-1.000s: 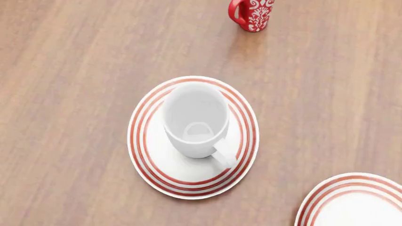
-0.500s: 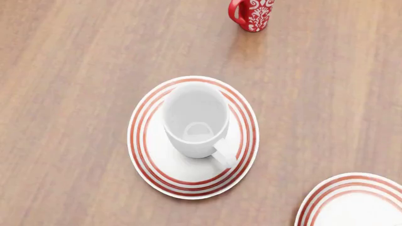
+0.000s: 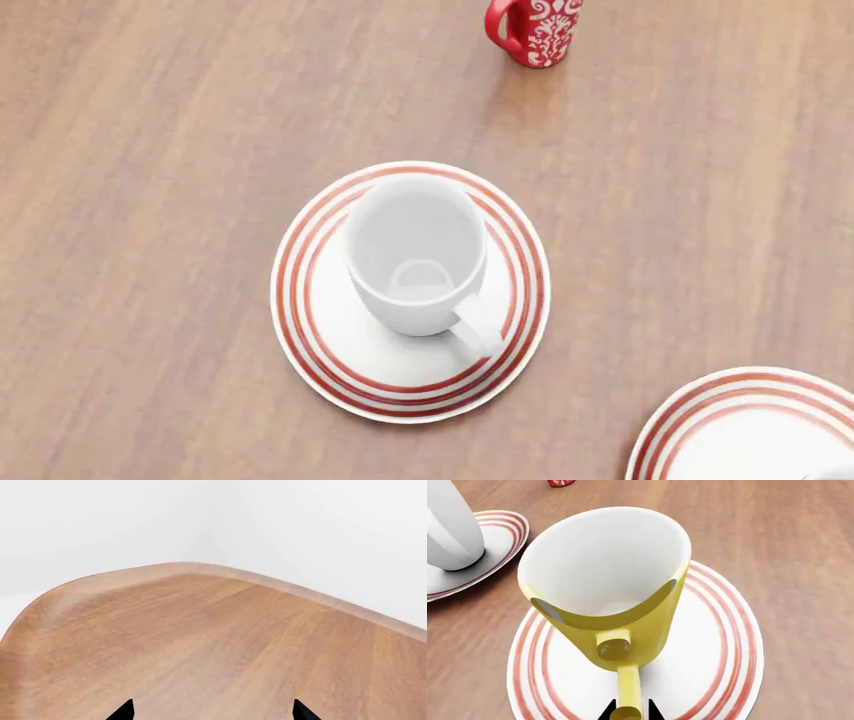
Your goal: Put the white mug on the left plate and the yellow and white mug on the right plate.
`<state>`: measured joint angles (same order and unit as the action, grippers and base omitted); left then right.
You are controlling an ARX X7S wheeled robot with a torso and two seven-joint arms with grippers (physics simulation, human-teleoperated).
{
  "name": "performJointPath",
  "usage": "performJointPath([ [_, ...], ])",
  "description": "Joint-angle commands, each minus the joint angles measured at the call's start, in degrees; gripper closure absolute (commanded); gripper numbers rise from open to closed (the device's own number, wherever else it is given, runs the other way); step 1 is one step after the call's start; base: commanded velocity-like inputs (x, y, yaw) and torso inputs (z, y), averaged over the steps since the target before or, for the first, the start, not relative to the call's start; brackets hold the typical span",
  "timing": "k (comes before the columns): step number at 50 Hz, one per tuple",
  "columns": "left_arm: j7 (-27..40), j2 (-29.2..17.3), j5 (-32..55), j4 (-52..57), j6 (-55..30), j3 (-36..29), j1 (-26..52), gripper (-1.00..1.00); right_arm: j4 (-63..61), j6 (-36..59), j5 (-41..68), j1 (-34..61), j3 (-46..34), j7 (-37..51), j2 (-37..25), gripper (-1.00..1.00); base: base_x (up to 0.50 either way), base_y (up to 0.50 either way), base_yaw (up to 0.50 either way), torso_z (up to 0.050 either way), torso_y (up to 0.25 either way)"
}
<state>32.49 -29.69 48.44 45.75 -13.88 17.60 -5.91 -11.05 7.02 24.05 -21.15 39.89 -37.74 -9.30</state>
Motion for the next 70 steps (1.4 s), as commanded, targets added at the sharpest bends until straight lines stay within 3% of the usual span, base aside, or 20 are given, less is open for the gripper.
performJointPath([
  [1, 0.02, -0.19, 0.21, 0.06, 0.19, 0.27, -0.25, -1.00, 1.30, -0.47, -0.33, 1.36, -0.98, 0.45, -0.54, 1.00, 0.00, 0.00, 0.00, 0.000, 0.000],
  [4, 0.02, -0.19, 0.19, 0.02, 0.26, 0.27, -0.26, -1.00, 1.78, -0.63, -0.18, 1.70, -0.60, 0.90, -0.59, 1.00, 0.00, 0.00, 0.00, 0.000, 0.000],
  [5, 0.04, -0.20, 0.21, 0.02, 0.26, 0.29, -0.25, -1.00, 1.71, -0.60, -0.14, 1.69, -0.51, 1.09, -0.55, -1.00, 0.00, 0.00, 0.00, 0.000, 0.000],
  [19, -0.01, -0.34, 0.25, -0.16, 0.46, 0.23, -0.14, -1.00, -3.20, -7.33, 4.95, -0.25, 3.94, -0.46, 2.16, -1.00, 0.00, 0.00, 0.00, 0.000, 0.000],
  [27, -0.04, -0.28, -0.04, -0.85, 0.49, -0.25, 0.55, -1.00, -6.75, -11.82, 12.34, -1.48, 5.61, -5.71, 3.46, -1.00, 0.00, 0.00, 0.00, 0.000, 0.000],
  [39, -0.30, -0.11, -0.57, -1.54, 0.75, -0.87, 1.10, -1.00, -13.27, -9.36, 15.10, -0.47, 5.14, -1.87, 1.52, -1.00, 0.00, 0.00, 0.00, 0.000, 0.000],
  [56, -0.11, -0.15, -0.93, -2.05, 0.45, -1.99, 2.17, -1.00, -13.41, 7.86, 13.19, 17.33, -3.91, 14.11, -10.37, -1.00, 0.00, 0.00, 0.00, 0.000, 0.000],
  [65, -1.47, 0.11, -2.70, -3.59, 0.78, -3.94, 3.15, -1.00, -8.33, 11.70, 10.53, 28.45, -9.78, 18.53, -13.18, -1.00, 0.00, 0.00, 0.00, 0.000, 0.000],
  [70, -2.00, -1.66, -4.39, -10.00, -4.88, -11.27, 14.53, -1.00, -2.83, 12.75, 6.93, 37.34, -15.33, 21.09, -13.57, -1.00, 0.00, 0.00, 0.00, 0.000, 0.000],
])
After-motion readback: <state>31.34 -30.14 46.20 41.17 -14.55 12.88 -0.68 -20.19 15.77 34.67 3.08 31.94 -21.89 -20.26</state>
